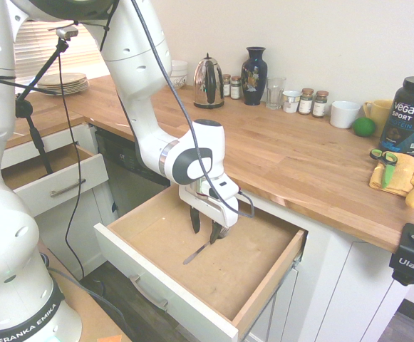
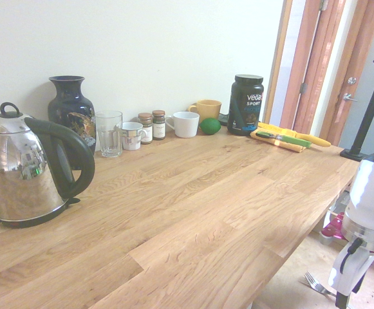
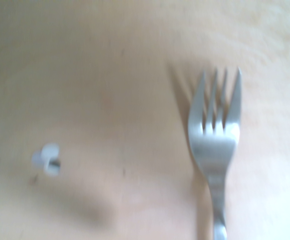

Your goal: Put fork in the drawer

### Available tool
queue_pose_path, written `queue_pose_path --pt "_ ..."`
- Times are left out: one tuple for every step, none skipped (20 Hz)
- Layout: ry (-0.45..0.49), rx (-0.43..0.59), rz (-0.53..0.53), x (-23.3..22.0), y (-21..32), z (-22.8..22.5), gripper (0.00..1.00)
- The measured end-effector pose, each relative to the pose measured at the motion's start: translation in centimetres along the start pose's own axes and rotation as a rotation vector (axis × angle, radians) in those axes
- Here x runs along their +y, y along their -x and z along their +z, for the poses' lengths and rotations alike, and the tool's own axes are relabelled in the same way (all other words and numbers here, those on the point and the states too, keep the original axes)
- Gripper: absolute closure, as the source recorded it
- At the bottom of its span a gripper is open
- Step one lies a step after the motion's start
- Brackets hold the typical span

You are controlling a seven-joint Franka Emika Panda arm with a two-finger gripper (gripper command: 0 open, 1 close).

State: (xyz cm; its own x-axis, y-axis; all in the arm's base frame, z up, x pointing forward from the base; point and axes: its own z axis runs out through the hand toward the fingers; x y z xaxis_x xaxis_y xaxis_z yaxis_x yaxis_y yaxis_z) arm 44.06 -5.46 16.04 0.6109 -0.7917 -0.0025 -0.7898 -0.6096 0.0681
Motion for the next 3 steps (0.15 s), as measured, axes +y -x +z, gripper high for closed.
queue_pose_path --pt "-0.006 0.001 0.003 0.6 0.5 -0.5 0.00" --pt "-0.013 0.002 0.006 1.2 0.9 -1.2 0.00" --pt "-0.019 0.003 0.009 1.8 1.4 -1.7 0.00"
